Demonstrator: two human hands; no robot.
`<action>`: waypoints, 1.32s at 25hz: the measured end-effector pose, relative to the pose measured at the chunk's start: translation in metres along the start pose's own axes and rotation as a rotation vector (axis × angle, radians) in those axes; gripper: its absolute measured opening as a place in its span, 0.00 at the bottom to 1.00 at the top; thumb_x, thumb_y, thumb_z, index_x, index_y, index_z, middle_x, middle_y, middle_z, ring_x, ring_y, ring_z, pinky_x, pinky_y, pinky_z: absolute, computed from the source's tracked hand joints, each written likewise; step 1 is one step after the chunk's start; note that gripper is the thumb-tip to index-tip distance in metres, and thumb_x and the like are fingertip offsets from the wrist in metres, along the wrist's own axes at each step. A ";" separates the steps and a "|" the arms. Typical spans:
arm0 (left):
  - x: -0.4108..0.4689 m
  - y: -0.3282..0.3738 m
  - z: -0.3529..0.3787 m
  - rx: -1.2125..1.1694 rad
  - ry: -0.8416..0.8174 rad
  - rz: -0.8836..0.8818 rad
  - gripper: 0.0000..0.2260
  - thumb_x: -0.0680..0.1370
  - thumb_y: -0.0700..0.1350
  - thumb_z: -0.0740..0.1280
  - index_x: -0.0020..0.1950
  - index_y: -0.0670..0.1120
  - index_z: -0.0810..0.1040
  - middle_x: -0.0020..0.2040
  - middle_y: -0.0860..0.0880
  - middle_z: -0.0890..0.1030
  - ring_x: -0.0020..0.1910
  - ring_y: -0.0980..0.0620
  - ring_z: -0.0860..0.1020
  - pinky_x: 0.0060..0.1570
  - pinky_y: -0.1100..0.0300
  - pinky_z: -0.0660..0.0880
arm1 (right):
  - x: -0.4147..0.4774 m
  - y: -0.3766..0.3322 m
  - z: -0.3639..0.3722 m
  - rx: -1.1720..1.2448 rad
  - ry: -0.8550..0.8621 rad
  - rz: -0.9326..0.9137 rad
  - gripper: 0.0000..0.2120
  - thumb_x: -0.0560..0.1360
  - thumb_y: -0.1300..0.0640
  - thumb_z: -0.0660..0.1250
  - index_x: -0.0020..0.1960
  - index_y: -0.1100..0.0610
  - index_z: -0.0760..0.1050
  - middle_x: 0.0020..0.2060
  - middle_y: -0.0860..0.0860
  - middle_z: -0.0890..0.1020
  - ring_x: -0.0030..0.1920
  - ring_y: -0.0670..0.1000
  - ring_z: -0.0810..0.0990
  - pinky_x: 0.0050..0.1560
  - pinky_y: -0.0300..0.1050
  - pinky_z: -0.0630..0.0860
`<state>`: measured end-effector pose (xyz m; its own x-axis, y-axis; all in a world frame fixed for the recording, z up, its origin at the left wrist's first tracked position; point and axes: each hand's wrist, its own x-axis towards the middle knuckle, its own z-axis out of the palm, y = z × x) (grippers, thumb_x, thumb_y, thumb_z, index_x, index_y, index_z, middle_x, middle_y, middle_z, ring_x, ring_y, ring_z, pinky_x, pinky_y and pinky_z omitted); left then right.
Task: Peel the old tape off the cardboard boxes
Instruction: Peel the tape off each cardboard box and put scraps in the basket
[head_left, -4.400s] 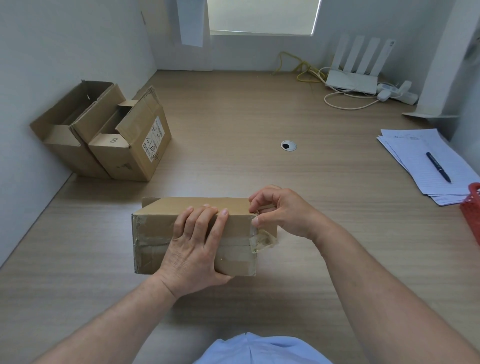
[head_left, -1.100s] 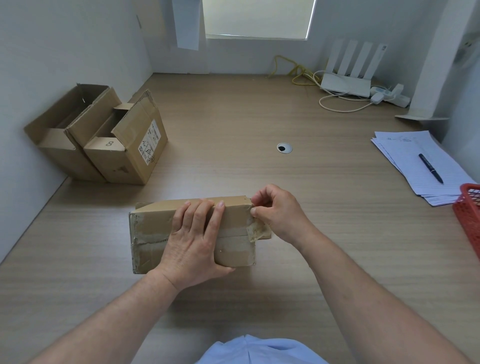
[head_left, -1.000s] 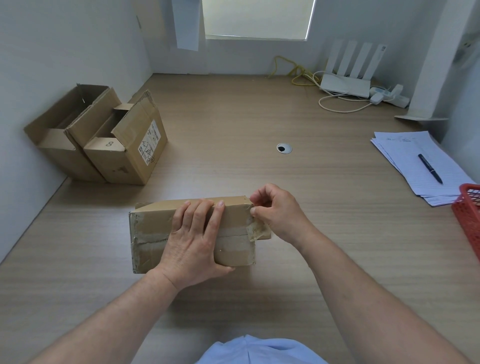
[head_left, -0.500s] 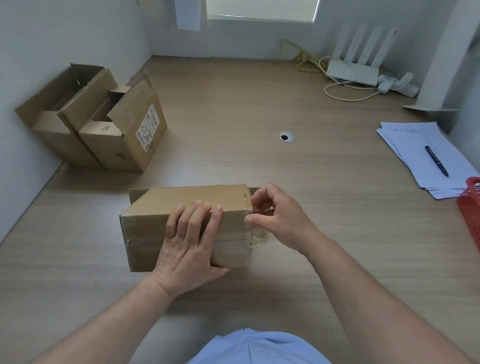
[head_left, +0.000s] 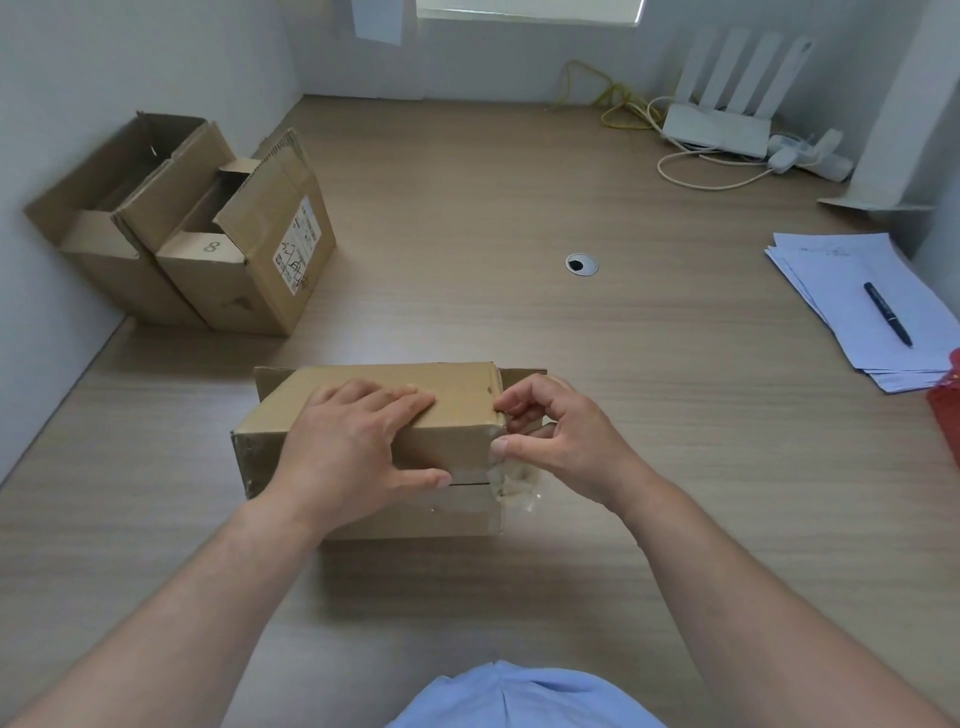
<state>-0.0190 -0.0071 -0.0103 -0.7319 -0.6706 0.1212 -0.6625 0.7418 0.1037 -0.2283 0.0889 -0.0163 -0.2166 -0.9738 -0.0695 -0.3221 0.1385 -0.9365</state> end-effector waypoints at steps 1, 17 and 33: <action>-0.002 0.000 0.001 0.006 0.018 0.010 0.35 0.63 0.70 0.69 0.64 0.52 0.78 0.59 0.53 0.81 0.57 0.47 0.77 0.56 0.49 0.71 | -0.001 0.001 -0.001 -0.012 -0.014 -0.002 0.17 0.66 0.62 0.77 0.46 0.45 0.76 0.46 0.48 0.74 0.44 0.44 0.77 0.49 0.41 0.77; -0.015 0.005 0.063 0.067 0.283 -0.023 0.34 0.60 0.60 0.79 0.60 0.45 0.81 0.55 0.46 0.81 0.51 0.41 0.76 0.48 0.50 0.64 | -0.004 0.037 0.028 -0.114 0.080 -0.013 0.20 0.68 0.70 0.71 0.46 0.45 0.75 0.45 0.44 0.74 0.46 0.42 0.77 0.54 0.42 0.77; -0.008 -0.002 0.070 0.051 0.317 -0.058 0.31 0.63 0.64 0.71 0.62 0.49 0.80 0.57 0.48 0.80 0.53 0.40 0.74 0.50 0.49 0.66 | 0.016 0.055 0.016 -0.019 -0.006 -0.108 0.11 0.67 0.59 0.74 0.42 0.47 0.74 0.43 0.50 0.78 0.46 0.50 0.80 0.53 0.48 0.79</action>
<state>-0.0224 -0.0036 -0.0810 -0.6117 -0.6711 0.4189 -0.7147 0.6958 0.0710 -0.2345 0.0785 -0.0747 -0.1741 -0.9843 0.0294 -0.3610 0.0360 -0.9319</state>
